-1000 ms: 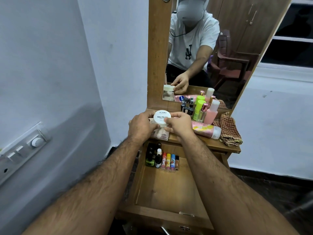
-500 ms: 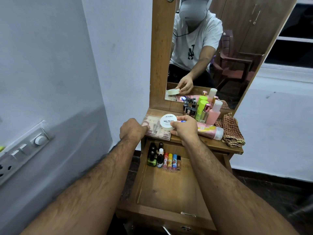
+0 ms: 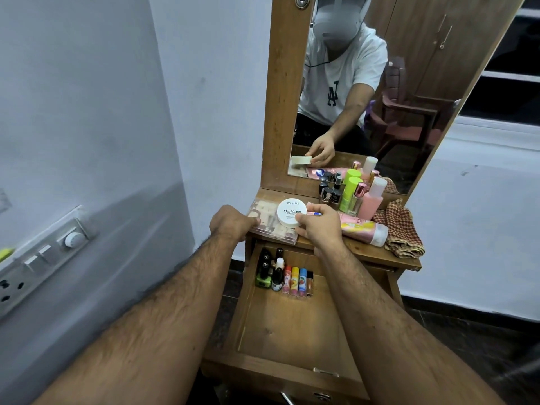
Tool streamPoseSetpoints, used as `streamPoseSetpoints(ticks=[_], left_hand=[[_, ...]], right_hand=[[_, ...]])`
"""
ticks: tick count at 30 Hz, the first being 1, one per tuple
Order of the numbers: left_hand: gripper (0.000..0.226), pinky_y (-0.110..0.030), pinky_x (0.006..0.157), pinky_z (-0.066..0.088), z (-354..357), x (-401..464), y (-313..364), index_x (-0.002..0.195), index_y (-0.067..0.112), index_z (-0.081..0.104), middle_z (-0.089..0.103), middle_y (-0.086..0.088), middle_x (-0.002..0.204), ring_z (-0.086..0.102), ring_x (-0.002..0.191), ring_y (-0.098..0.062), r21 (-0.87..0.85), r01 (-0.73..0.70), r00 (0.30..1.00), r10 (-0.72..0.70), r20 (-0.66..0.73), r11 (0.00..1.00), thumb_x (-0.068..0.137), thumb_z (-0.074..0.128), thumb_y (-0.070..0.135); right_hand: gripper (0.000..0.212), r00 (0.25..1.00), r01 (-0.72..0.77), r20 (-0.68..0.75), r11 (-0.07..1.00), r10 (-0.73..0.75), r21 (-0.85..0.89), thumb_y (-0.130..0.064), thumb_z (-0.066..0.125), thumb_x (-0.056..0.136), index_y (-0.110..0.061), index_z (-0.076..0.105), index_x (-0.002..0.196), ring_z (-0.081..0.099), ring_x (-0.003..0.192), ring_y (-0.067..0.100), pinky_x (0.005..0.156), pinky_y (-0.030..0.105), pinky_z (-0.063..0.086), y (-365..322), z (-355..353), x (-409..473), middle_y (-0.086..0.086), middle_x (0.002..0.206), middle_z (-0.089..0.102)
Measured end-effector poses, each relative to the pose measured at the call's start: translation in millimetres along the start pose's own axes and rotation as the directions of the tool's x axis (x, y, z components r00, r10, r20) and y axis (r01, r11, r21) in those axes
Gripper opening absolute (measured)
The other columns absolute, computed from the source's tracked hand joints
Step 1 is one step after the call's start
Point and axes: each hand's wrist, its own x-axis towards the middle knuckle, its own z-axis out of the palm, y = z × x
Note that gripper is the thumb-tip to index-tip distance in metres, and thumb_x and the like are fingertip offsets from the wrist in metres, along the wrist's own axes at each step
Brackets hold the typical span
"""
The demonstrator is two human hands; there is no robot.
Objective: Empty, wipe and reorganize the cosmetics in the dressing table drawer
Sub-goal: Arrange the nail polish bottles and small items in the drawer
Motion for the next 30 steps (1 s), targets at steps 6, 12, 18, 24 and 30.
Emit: streamPoseSetpoints(ticks=[6, 12, 18, 24, 30], left_hand=[[0.041, -0.032, 0.061, 0.057, -6, 8, -9, 0.100, -0.001, 0.068, 0.068, -0.008, 0.081, 0.064, 0.069, -0.019, -0.301, 0.090, 0.994, -0.065, 0.092, 0.949, 0.079, 0.082, 0.031], [0.025, -0.023, 0.045, 0.055, -7, 6, -6, 0.099, -0.002, 0.067, 0.072, -0.013, 0.081, 0.069, 0.062, -0.018, -0.502, 0.190, 0.966, -0.068, 0.251, 0.844, 0.089, 0.073, 0.020], [0.025, -0.022, 0.046, 0.054, -19, 21, -27, 0.101, 0.001, 0.066, 0.072, -0.013, 0.085, 0.070, 0.062, -0.018, -0.658, 0.207, 0.977, -0.118, 0.178, 0.724, 0.088, 0.073, 0.021], [0.019, -0.022, 0.044, 0.054, -42, 29, -45, 0.098, 0.003, 0.062, 0.069, -0.011, 0.083, 0.067, 0.064, -0.019, -0.781, 0.153, 0.983, -0.178, 0.055, 0.606, 0.090, 0.071, 0.018], [0.015, -0.025, 0.050, 0.058, -39, 18, -49, 0.089, 0.005, 0.062, 0.068, -0.009, 0.076, 0.065, 0.052, -0.014, -0.799, 0.128, 0.986, -0.161, 0.040, 0.587, 0.090, 0.072, 0.017]], right_hand=[[0.021, 0.997, -0.071, -0.008, 0.997, 0.071, 0.044, 0.003, 0.071, 0.085, -0.009, 0.060, 0.097, 0.068, 0.086, 0.017, 0.061, 0.026, 0.059, -2, -2, 2, 0.015, 0.114, 0.067], [0.021, 0.991, -0.131, 0.037, 0.986, 0.128, 0.103, 0.003, 0.071, 0.086, -0.008, 0.058, 0.097, 0.071, 0.090, 0.022, 0.058, 0.026, 0.059, -3, -2, 3, 0.016, 0.107, 0.069], [0.021, 0.993, -0.099, -0.052, 0.991, 0.104, 0.095, 0.002, 0.073, 0.084, -0.011, 0.057, 0.092, 0.069, 0.083, 0.020, 0.052, 0.025, 0.055, -7, -1, 4, 0.016, 0.107, 0.067], [0.023, 0.995, -0.051, -0.101, 0.968, 0.027, -0.244, -0.011, 0.080, 0.081, -0.013, 0.061, 0.092, 0.069, 0.067, 0.015, 0.065, 0.037, 0.063, -5, 11, 2, 0.004, 0.089, 0.066], [0.029, 0.992, -0.003, -0.116, 0.906, -0.051, -0.422, -0.023, 0.078, 0.084, -0.021, 0.050, 0.079, 0.071, 0.058, 0.015, 0.062, 0.042, 0.063, 1, 22, -5, 0.001, 0.073, 0.068]])
